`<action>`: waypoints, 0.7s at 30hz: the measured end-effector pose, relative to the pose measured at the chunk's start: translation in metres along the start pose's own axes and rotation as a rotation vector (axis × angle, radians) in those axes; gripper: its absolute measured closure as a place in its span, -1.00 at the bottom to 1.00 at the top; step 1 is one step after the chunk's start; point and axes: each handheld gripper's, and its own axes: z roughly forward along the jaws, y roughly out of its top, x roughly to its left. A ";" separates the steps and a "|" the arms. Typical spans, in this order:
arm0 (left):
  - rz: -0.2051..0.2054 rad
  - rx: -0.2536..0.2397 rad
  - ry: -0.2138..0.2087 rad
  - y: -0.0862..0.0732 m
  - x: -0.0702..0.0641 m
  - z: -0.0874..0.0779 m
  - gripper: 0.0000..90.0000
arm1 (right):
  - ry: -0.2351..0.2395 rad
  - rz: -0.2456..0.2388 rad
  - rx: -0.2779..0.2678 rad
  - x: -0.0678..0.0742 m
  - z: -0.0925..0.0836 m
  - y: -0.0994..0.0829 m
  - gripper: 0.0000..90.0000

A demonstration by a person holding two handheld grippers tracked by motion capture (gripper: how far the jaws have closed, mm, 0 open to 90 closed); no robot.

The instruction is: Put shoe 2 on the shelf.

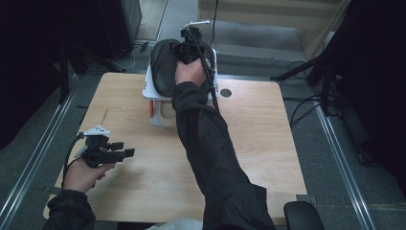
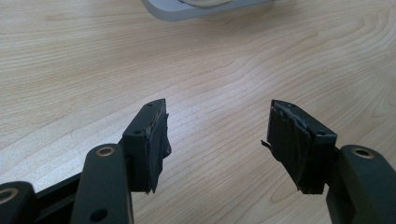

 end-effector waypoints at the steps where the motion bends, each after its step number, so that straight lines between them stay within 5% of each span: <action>1: 0.001 0.000 0.000 0.000 0.000 0.000 -0.14 | 0.004 -0.001 0.003 0.000 -0.002 0.001 0.25; 15: -0.009 0.009 0.003 0.000 0.001 0.001 -0.14 | 0.086 -0.051 -0.006 -0.002 -0.034 0.007 0.30; 21: -0.012 0.010 0.002 -0.001 0.002 0.001 -0.14 | 0.125 -0.117 0.001 0.006 -0.052 0.007 0.29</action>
